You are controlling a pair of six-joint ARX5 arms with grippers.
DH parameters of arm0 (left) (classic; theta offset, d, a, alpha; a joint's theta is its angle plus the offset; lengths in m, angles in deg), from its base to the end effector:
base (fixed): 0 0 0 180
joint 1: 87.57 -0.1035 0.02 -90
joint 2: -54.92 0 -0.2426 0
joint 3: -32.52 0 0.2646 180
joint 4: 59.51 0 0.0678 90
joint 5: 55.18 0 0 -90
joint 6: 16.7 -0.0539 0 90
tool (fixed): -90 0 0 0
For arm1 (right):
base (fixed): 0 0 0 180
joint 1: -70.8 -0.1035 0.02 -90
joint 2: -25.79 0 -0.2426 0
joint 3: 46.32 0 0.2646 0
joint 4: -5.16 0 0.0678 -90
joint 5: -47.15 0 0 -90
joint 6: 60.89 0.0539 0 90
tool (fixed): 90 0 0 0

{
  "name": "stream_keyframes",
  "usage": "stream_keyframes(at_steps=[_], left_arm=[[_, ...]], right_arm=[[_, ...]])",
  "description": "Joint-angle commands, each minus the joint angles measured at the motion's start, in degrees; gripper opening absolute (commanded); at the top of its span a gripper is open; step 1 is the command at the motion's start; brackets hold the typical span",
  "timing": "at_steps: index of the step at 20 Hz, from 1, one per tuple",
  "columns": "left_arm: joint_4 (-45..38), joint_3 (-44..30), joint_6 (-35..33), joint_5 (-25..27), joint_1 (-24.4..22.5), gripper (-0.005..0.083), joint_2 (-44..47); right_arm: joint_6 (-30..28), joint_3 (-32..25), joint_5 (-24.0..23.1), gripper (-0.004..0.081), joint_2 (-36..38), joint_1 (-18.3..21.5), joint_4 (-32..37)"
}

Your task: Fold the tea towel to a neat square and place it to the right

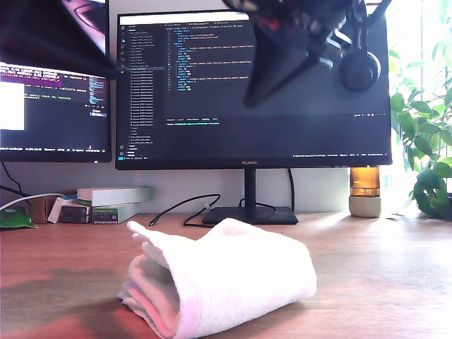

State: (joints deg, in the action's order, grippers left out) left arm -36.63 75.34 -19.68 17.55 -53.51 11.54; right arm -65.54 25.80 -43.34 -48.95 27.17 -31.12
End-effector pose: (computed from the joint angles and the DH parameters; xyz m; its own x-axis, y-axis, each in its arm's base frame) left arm 0.1714 -0.1352 0.2201 0.5595 -0.7366 -0.3799 0.7766 0.6261 -0.0702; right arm 0.2285 0.2171 0.2490 0.5692 0.5308 -0.6279 -0.7197 0.6909 -0.0684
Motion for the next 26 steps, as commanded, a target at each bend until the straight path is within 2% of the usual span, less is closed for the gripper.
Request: stream_keyframes(at_steps=[1, 4, 7, 10, 14, 17, 20, 26], left_arm=[[-1.8, -2.4, 1.6, 1.0, -0.1, -0.0019, 3.0], [-2.6, -4.7, 3.7, 1.4, -0.1, -0.0019, 7.2], [-4.1, -7.6, 5.7, 3.0, -0.1, -0.0019, 10.6], [-3.8, -7.8, 6.5, 2.9, 0.1, -0.0019, 11.2], [-3.9, -7.8, 6.5, 2.8, 0.1, -0.0019, 11.2], [-3.9, -7.8, 6.7, 2.8, 0.1, -0.0019, 11.2], [-3.9, -7.8, 6.7, 2.8, 0.1, -0.0019, 11.1], [-3.9, -7.8, 7.1, 2.8, 0.1, -0.0019, 11.1]], right_arm=[[1.8, -2.4, -0.6, -0.0013, 2.5, -1.0, 2.1], [5.2, -8.3, -3.0, -0.0013, 5.6, -2.3, 6.1], [7.8, -16.3, -3.7, -0.0013, 8.9, -5.4, 14.6], [11.8, -19.8, -3.5, -0.0013, 8.5, -7.8, 16.9], [17.2, -19.8, -2.7, -0.0013, 3.0, -7.7, 19.3], [17.3, -19.1, 1.6, -0.0013, -2.1, -7.2, 20.4], [17.4, -16.8, 3.6, -0.0013, -6.8, -6.5, 20.3], [17.3, -10.5, 9.9, -0.0013, -14.9, -2.4, 14.4]])
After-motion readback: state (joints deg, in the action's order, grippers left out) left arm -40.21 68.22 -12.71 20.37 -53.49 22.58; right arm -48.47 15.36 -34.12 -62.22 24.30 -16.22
